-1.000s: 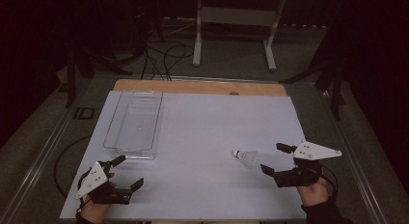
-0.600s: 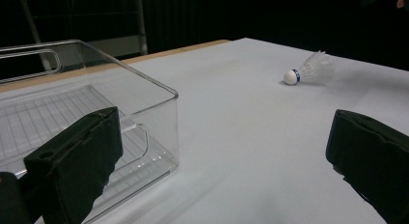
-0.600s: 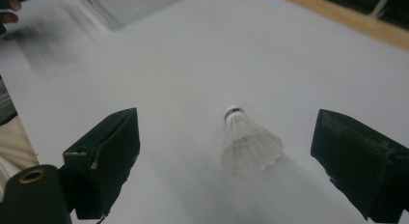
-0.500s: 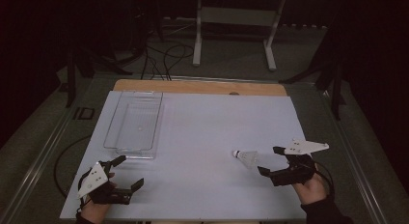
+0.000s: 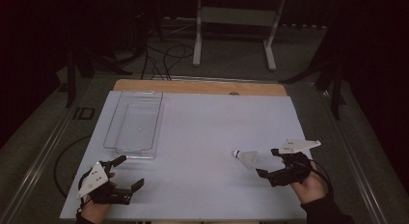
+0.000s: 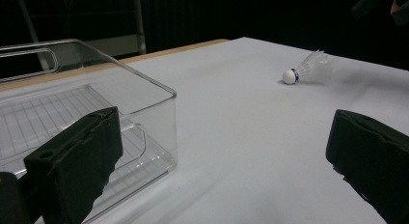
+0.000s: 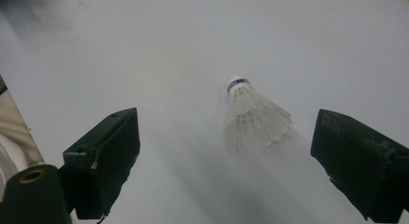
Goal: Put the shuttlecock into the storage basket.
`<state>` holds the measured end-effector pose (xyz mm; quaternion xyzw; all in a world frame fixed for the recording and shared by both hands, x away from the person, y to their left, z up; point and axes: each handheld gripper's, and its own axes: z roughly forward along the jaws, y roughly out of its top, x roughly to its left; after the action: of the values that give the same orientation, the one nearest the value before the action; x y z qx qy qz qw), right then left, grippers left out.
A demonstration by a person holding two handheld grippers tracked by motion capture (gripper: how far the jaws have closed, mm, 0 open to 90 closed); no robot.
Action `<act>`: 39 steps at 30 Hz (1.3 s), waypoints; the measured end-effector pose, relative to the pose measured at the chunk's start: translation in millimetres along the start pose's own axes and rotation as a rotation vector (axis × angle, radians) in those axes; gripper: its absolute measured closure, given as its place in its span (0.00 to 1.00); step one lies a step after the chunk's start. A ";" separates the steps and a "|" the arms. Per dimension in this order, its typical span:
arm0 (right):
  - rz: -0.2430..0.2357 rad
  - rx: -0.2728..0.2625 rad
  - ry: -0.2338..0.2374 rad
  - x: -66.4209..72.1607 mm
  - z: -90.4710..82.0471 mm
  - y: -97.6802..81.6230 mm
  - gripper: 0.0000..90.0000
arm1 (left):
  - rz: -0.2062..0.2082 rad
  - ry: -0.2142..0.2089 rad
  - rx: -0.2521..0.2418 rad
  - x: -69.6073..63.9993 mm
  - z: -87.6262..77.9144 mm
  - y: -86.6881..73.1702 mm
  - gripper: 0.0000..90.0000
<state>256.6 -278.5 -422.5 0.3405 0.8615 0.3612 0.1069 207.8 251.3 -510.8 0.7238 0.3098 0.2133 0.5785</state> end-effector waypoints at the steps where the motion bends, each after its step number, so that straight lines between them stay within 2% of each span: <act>1: 0.000 0.000 0.000 0.0 0.0 0.0 0.11 | 0.000 0.000 0.000 0.0 0.0 0.0 0.00; 8: -0.016 0.049 0.015 0.0 5.3 -0.1 0.11 | 0.003 -0.001 0.002 -0.2 0.2 0.1 0.00; 12: 0.002 0.093 0.014 -1.9 8.4 -0.6 0.11 | 0.004 -0.003 0.004 -0.3 0.5 0.1 0.00; 19: 0.008 0.139 0.022 -3.7 11.3 -0.9 0.11 | 0.003 -0.001 0.005 0.1 0.7 -0.1 0.00; 24: 0.016 0.214 0.018 -4.8 16.9 -0.7 0.11 | 0.002 -0.003 0.004 -0.1 0.8 0.0 0.00; 30: 0.027 0.275 0.023 -5.8 22.1 -1.7 0.11 | 0.002 -0.003 0.005 -0.2 0.9 0.0 0.00; 39: 0.042 0.334 0.026 -7.7 25.4 -1.6 0.11 | 0.003 -0.004 0.006 -0.3 1.1 0.1 0.00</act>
<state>272.4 -270.4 -442.3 0.3666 0.9037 0.2193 0.0302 208.3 250.2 -511.0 0.7264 0.3084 0.2118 0.5765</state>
